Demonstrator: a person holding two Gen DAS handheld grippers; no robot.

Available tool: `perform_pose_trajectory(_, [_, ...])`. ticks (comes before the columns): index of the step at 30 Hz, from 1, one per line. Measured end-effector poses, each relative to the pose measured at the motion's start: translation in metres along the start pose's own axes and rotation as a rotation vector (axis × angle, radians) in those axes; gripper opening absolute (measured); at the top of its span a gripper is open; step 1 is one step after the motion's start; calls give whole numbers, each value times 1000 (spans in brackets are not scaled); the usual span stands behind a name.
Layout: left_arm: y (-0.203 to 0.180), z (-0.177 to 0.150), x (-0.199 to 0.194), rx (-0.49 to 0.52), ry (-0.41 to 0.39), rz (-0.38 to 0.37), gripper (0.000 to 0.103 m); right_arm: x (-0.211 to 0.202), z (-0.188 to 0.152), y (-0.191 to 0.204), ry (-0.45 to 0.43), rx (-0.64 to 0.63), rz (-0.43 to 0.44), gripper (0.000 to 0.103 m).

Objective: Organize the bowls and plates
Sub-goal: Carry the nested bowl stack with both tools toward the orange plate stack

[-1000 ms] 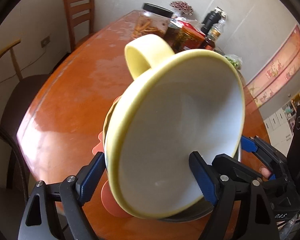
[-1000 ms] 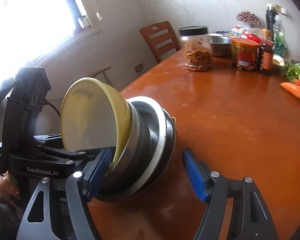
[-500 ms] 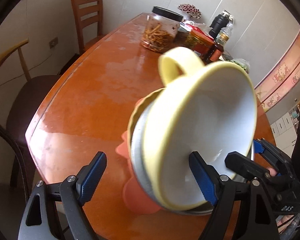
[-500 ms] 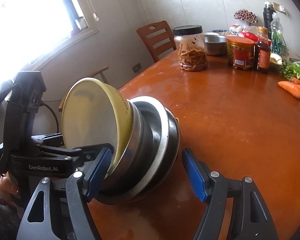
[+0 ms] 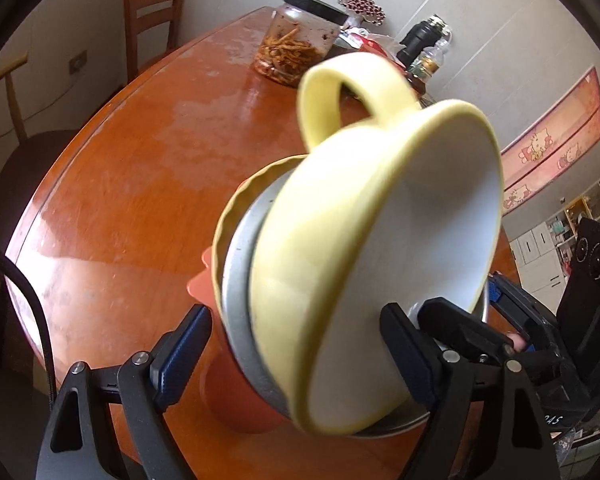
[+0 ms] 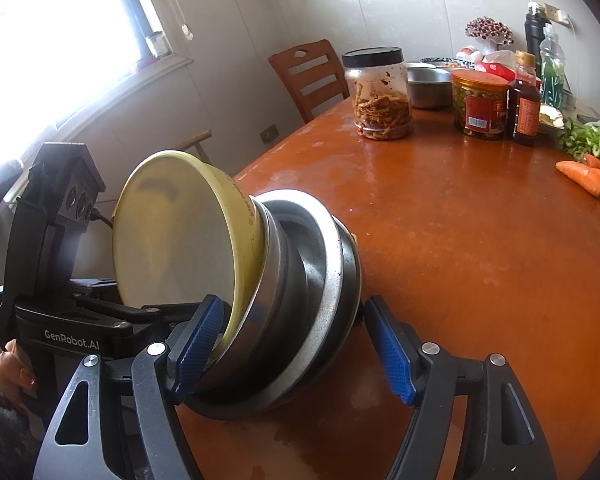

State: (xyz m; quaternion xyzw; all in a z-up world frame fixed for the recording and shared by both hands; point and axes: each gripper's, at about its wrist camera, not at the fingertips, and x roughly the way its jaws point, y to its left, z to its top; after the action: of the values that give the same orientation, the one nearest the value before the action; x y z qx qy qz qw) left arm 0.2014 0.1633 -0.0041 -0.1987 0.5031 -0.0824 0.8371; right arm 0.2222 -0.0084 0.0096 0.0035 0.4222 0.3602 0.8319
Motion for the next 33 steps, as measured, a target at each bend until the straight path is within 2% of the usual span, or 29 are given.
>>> perform_pose_trajectory(17, [-57, 16, 32, 102, 26, 13, 84, -28, -7, -48, -29, 47, -40, 73])
perform_pose_trajectory(33, [-129, 29, 77, 177, 79, -33, 84, -72, -25, -111, -82, 111, -111, 73])
